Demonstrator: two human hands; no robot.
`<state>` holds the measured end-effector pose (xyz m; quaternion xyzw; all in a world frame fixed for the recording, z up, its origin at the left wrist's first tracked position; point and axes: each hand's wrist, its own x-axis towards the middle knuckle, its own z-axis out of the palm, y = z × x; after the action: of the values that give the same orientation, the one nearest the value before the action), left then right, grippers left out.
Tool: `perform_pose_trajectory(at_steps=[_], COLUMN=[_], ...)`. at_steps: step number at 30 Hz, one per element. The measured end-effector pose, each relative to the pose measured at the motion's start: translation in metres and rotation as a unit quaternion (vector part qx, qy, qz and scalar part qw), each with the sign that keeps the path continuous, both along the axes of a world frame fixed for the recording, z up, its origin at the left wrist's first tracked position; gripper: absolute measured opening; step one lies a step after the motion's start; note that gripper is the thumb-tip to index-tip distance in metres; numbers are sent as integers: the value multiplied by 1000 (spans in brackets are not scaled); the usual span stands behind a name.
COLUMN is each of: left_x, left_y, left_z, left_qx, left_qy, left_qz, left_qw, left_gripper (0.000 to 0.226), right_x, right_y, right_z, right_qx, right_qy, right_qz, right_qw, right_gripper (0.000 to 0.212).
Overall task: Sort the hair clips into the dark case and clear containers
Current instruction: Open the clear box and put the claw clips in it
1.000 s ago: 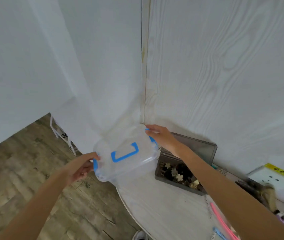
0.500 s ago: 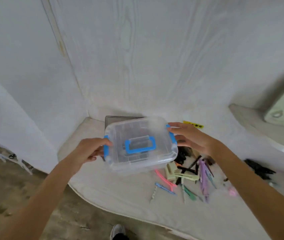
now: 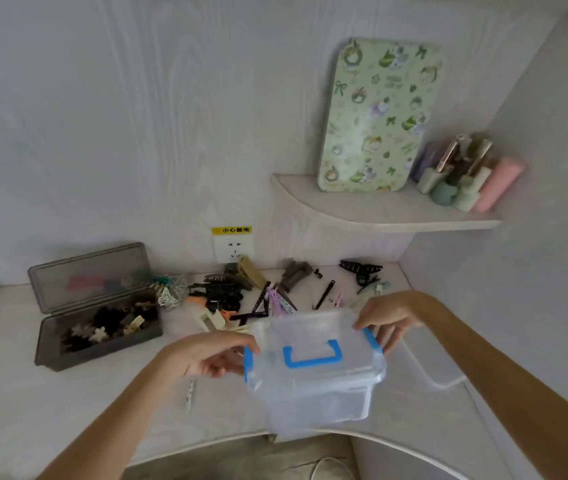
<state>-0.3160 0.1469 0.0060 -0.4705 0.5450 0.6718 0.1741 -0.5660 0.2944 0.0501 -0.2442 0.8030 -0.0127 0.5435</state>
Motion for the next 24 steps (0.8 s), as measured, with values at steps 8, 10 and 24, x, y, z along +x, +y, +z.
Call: perform_pose_trajectory(at_steps=[8,10,24], left_x=[-31,-31,-22], left_y=[0,-2,-23], left_z=[-10,-13,-19], left_qx=[-31,-58,-119], left_qy=[18,31,44], left_qz=[24,38,155], left_qw=[999,997,980], left_gripper=[27,28,33], right_x=[-2,-3,25], right_y=[14,11,2], right_z=[-27,-36,-82], right_qx=[-21,-71,-335], right_qy=[75,94,219], right_qz=[-59,-94,-259], right_qw=[995,989,879], right_gripper=[36,38,30])
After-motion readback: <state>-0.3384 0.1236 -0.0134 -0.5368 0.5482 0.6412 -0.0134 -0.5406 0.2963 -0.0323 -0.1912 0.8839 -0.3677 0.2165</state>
